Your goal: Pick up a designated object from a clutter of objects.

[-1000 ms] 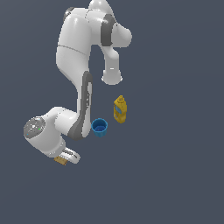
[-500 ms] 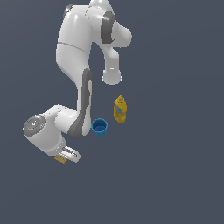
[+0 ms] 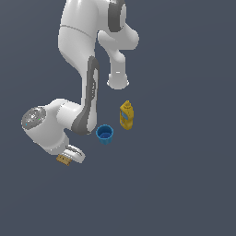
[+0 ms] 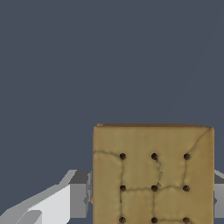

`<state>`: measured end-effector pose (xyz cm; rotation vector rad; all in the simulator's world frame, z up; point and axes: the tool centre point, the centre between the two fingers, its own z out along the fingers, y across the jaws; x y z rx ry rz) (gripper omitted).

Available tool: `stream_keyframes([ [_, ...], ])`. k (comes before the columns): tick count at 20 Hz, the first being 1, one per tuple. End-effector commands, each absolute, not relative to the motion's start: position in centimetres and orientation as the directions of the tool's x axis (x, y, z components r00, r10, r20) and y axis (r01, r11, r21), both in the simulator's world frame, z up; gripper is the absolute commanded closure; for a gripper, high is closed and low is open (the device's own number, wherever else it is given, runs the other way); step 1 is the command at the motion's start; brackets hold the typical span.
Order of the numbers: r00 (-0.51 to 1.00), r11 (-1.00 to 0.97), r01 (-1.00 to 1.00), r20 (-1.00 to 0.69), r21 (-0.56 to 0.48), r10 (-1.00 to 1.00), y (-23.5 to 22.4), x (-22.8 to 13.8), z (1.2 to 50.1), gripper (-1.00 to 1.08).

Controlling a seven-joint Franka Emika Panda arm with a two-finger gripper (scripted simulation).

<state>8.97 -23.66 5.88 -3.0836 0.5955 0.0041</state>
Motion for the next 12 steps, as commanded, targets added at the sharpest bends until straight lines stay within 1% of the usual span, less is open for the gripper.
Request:
stream_keyframes([
  [1,0.928,-0.928,-0.372,-0.001,-0.001,-0.372,-23.4,8.2,7.6,1.08],
  [12,0.928,-0.928,-0.373,-0.001,-0.003,-0.373,-21.9,3.7,16.6,1.08],
])
